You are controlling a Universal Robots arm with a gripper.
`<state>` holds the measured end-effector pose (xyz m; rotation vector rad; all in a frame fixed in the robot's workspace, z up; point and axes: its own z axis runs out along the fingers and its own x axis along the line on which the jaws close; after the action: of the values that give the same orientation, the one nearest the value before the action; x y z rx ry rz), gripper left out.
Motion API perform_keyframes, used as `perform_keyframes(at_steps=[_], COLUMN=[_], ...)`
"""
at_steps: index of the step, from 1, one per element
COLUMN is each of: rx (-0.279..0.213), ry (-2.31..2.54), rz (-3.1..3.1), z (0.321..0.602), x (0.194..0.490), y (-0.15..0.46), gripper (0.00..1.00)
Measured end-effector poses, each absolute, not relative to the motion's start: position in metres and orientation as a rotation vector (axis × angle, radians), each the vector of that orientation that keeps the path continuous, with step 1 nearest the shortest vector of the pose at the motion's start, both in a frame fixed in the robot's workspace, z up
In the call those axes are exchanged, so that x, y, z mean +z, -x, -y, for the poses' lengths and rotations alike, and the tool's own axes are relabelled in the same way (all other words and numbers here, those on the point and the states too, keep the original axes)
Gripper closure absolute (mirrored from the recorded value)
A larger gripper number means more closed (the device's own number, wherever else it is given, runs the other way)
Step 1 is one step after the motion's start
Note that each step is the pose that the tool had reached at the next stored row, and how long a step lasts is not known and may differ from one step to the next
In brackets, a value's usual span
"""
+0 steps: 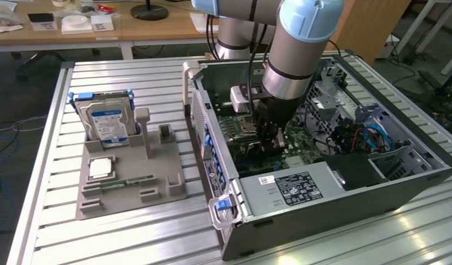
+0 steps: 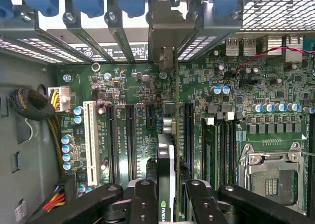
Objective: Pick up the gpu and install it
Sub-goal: 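Insert the gpu into the slot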
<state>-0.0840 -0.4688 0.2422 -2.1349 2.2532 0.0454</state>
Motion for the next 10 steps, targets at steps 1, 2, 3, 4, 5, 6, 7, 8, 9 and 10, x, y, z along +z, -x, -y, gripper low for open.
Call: perform_keyframes(at_steps=[1, 2, 3, 4, 5, 6, 7, 8, 9, 10], rx=[0.045, 0.045, 0.045, 0.045, 0.045, 0.045, 0.045, 0.045, 0.045, 0.045], ry=[2.135, 2.135, 2.135, 2.135, 2.135, 2.135, 2.135, 2.135, 2.135, 2.135], rz=[-2.253, -2.253, -2.253, -2.253, -2.253, -2.253, -2.254, -2.253, -2.253, -2.253], z=[0.4688, 0.4688, 0.4688, 0.4688, 0.4688, 0.4688, 0.4688, 0.4688, 0.4688, 0.4686], x=[0.2422, 0.2422, 0.2423, 0.2423, 0.2423, 0.2423, 0.2423, 0.2423, 0.2423, 0.2423], y=[0.0840, 0.0840, 0.0840, 0.0838, 0.0834, 0.0829, 0.0825, 0.0822, 0.0822, 0.0822], gripper=[0.73, 0.73, 0.73, 0.73, 0.73, 0.73, 0.73, 0.73, 0.73, 0.73])
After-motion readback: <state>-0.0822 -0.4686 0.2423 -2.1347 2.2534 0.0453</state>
